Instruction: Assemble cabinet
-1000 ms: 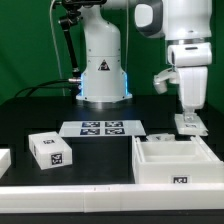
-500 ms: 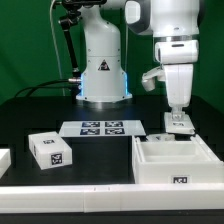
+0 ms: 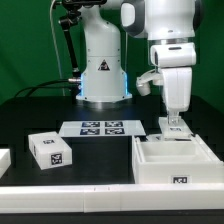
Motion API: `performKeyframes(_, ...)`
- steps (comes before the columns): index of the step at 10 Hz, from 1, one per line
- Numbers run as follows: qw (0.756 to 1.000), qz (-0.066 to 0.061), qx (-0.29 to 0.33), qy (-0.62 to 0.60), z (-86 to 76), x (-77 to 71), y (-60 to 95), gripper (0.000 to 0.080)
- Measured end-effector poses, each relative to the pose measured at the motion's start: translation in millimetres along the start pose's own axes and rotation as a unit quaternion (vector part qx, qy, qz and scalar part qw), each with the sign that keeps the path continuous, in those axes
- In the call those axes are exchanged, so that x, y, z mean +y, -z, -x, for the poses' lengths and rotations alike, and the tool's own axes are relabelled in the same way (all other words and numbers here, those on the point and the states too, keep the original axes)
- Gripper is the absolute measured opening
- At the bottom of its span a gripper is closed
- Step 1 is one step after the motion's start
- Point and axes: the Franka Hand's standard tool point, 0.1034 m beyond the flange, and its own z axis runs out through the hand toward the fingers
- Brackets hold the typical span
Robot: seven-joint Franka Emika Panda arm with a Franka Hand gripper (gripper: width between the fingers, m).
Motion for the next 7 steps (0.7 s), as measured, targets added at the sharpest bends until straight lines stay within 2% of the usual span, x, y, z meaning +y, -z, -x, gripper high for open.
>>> performKeyframes(7, 1.000, 0.006, 0.003, -0.006, -1.0, 6.6, 2.4, 0.0070)
